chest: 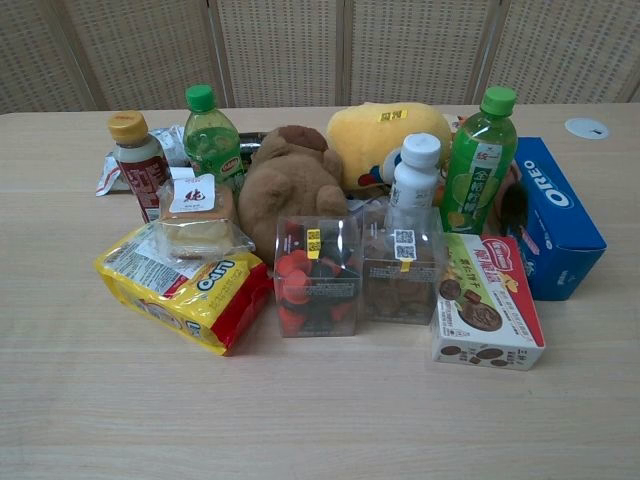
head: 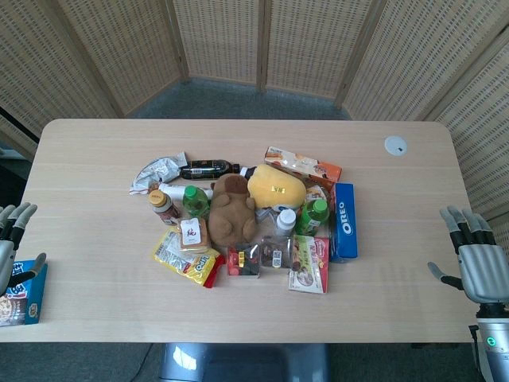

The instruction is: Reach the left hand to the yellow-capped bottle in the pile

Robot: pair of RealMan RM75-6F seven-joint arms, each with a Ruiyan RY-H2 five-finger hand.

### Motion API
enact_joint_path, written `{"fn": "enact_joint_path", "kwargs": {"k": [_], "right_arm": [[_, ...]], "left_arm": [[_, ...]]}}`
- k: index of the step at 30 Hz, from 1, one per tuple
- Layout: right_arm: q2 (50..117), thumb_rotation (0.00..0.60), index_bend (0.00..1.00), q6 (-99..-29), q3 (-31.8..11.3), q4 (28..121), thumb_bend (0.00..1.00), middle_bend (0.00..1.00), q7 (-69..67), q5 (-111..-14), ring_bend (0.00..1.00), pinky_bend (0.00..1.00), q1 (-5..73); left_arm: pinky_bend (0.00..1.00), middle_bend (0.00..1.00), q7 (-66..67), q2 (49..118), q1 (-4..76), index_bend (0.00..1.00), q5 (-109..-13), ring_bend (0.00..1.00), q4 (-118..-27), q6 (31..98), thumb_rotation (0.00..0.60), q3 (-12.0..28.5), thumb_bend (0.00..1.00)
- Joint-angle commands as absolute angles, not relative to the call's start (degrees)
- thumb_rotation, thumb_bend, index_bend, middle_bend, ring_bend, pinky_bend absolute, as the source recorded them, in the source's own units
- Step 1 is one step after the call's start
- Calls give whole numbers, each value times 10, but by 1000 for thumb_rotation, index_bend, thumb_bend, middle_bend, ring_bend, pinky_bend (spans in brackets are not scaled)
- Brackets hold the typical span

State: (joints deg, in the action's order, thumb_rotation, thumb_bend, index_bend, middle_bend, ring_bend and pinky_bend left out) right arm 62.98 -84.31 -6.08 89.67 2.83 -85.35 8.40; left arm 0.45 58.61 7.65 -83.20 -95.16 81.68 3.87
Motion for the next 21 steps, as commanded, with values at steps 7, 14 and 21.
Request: {"fn": "enact_joint_path", "kwargs": {"k": [7, 14, 21], "right_arm": [[625, 587, 0, -848, -57, 908, 202, 0, 35, -856, 0, 0, 79], [624, 586, 0, -858, -56, 912, 201, 0, 34, -854, 0, 0, 69], [626, 586, 0, -854, -57, 910, 202, 0, 32, -850, 0, 0, 70]], "left_arm": [[0, 0, -5, 596, 85, 0, -832, 0, -937, 803, 600, 38, 400], [0, 0, -24, 597, 102, 0, -816, 0, -934, 772, 600, 45, 399], [0, 0, -66, 618, 142, 0, -786, 0, -919, 702, 600, 60, 399]]}}
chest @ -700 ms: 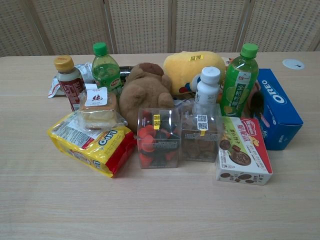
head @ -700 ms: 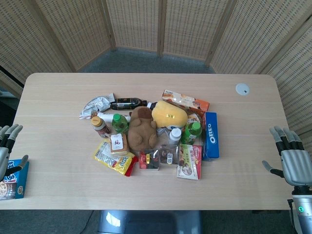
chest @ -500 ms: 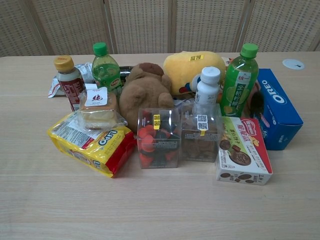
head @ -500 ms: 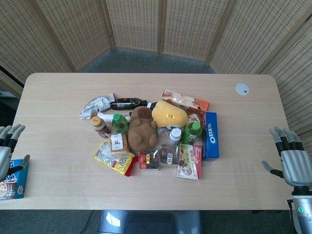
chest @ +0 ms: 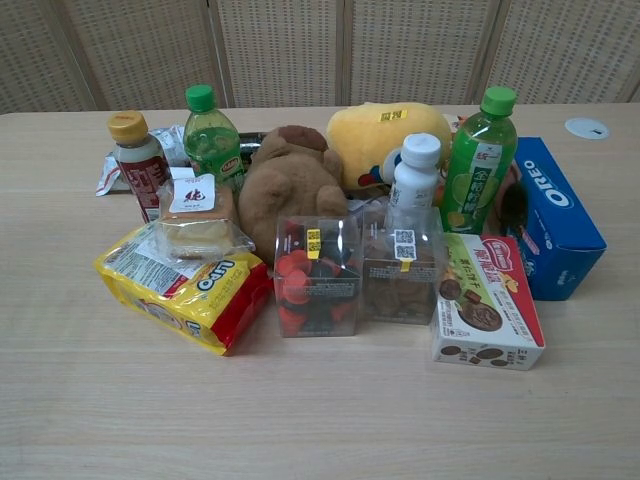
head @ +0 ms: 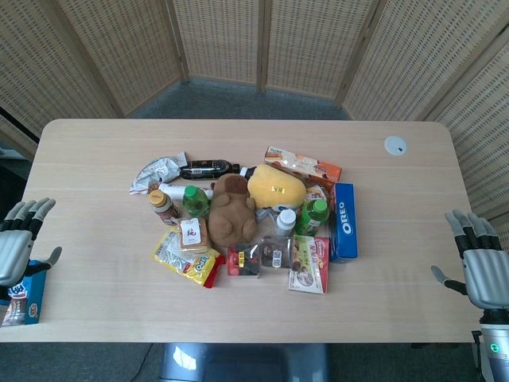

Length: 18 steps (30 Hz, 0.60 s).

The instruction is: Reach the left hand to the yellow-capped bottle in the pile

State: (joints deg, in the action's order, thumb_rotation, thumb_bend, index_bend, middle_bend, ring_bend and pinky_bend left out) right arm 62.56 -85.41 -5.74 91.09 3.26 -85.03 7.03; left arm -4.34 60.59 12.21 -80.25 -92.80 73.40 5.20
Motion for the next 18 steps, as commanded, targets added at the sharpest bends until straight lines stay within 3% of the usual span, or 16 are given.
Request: {"fn": "enact_joint_path", "kwargs": {"k": [1, 18], "right_arm": [[627, 586, 0, -853, -57, 909, 202, 0, 31, -850, 0, 0, 70], [612, 587, 0, -871, -56, 909, 201, 0, 24, -833, 0, 0, 45]], "left_arm": [[0, 0, -70, 623, 148, 0, -782, 0, -916, 692, 600, 62, 399], [0, 0, -172, 797, 267, 0, -728, 0, -764, 542, 600, 105, 356]]}}
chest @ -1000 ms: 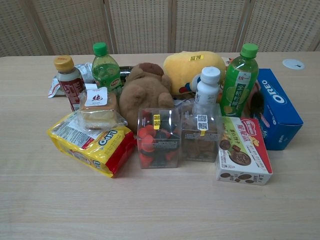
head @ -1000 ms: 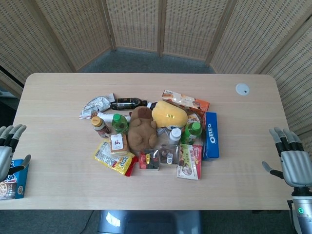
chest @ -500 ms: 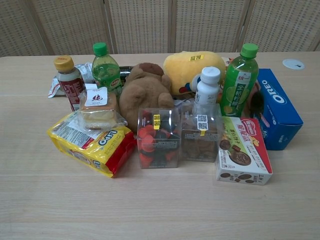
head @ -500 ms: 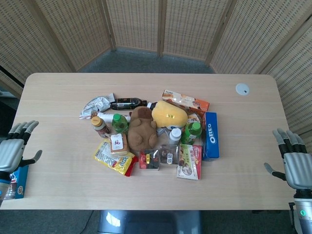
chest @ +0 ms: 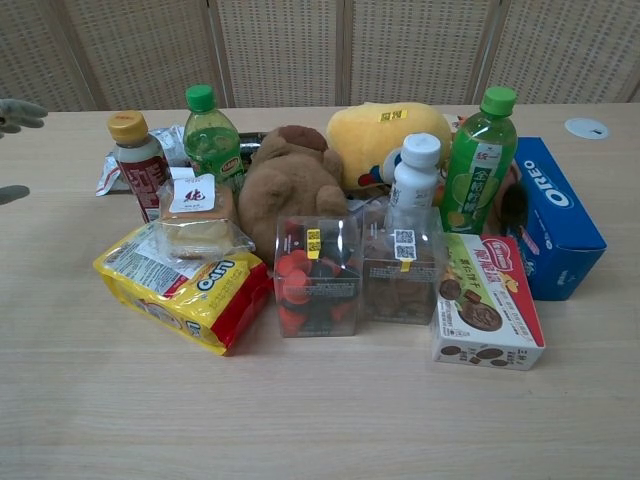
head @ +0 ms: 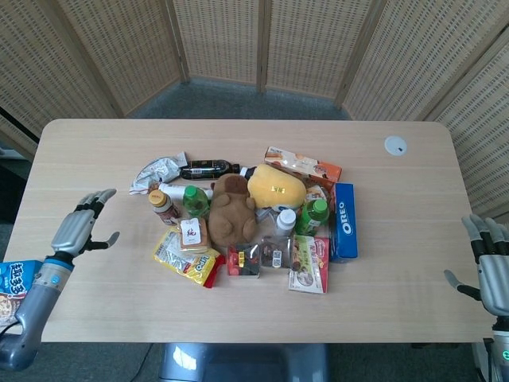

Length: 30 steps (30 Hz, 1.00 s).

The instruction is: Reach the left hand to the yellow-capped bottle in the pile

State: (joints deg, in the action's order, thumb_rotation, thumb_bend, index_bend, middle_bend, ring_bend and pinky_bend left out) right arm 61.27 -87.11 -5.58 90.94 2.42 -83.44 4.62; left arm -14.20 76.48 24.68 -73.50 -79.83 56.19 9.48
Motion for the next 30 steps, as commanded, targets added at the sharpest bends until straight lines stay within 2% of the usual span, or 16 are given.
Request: {"fn": "enact_joint_path", "kwargs": {"k": [1, 9, 22, 23, 25, 27, 28, 30], "right_arm": [[613, 586, 0, -871, -56, 909, 201, 0, 23, -832, 0, 0, 45], [611, 588, 0, -864, -58, 908, 201, 0, 23, -824, 0, 0, 44], [605, 589, 0, -856, -58, 911, 202, 0, 20, -810, 0, 0, 38], [604, 588, 0, -855, -58, 911, 201, 0, 20, -809, 0, 0, 37], [603, 586, 0, -856, -59, 912, 201, 0, 20, -806, 0, 0, 35], [601, 585, 0, -857, -60, 912, 200, 0, 18, -804, 0, 0, 33], [601, 587, 0, -857, -60, 913, 202, 0, 18, -803, 0, 0, 32], [600, 585, 0, -857, -59, 913, 202, 0, 18, -802, 0, 0, 31]], "left_arm": [[0, 0, -181, 808, 271, 0, -728, 0, -753, 539, 600, 108, 345], [0, 0, -280, 893, 308, 0, -726, 0, -664, 512, 600, 129, 265], [0, 3, -404, 994, 360, 0, -746, 7, -545, 467, 600, 134, 264], [0, 18, -414, 1004, 363, 0, -748, 31, -533, 469, 600, 135, 264], [9, 94, -429, 1016, 367, 15, -750, 145, -517, 472, 600, 139, 278], [97, 220, -442, 1033, 371, 125, -749, 300, -498, 482, 600, 144, 342], [139, 256, -452, 1038, 372, 177, -750, 332, -491, 485, 600, 146, 367], [287, 348, -462, 1045, 374, 344, -752, 416, -482, 491, 600, 148, 429]]}}
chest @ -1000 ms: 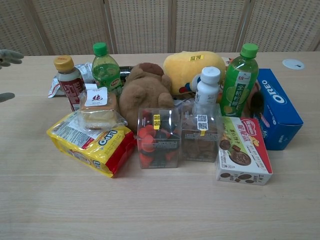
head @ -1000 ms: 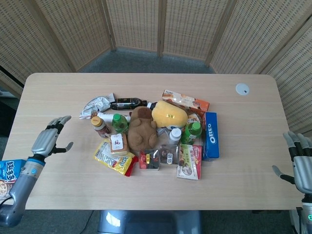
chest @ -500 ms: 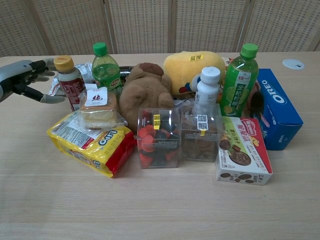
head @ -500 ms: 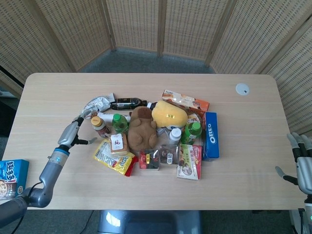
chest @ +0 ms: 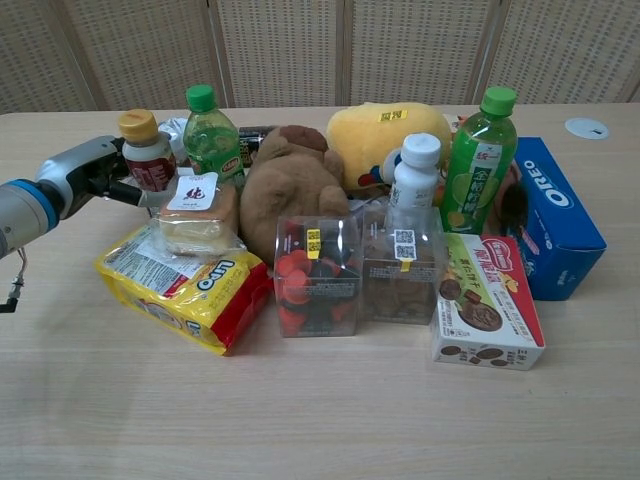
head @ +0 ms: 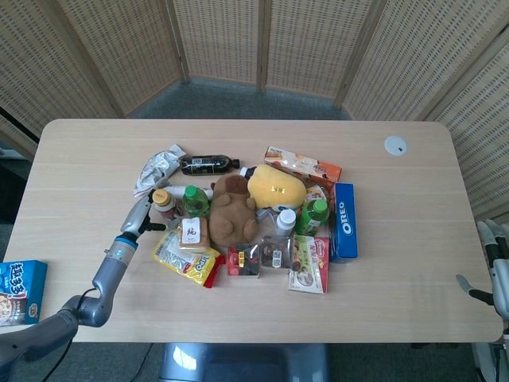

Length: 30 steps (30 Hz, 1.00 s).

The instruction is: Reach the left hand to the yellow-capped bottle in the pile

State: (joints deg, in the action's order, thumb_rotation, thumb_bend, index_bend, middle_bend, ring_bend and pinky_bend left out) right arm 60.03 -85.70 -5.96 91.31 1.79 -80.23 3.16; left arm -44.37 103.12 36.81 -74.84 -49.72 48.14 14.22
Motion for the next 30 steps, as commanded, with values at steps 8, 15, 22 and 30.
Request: {"fn": "enact_joint_path", "kwargs": {"k": [8, 15, 22, 30], "right_arm": [[603, 587, 0, -849, -59, 912, 202, 0, 14, -801, 0, 0, 33], [607, 588, 0, -843, -60, 911, 204, 0, 14, -804, 0, 0, 38], [609, 588, 0, -843, -60, 911, 201, 0, 12, -809, 0, 0, 39], [613, 588, 0, -847, -57, 907, 202, 0, 3, -817, 0, 0, 37]], "left_arm": [[553, 593, -484, 1036, 366, 591, -761, 655, -492, 523, 600, 146, 499], [607, 629, -486, 986, 347, 608, -757, 704, -564, 550, 600, 154, 477], [609, 631, -470, 894, 318, 607, -758, 705, -698, 592, 600, 168, 459], [609, 629, -437, 758, 286, 604, -772, 705, -879, 637, 600, 186, 437]]}}
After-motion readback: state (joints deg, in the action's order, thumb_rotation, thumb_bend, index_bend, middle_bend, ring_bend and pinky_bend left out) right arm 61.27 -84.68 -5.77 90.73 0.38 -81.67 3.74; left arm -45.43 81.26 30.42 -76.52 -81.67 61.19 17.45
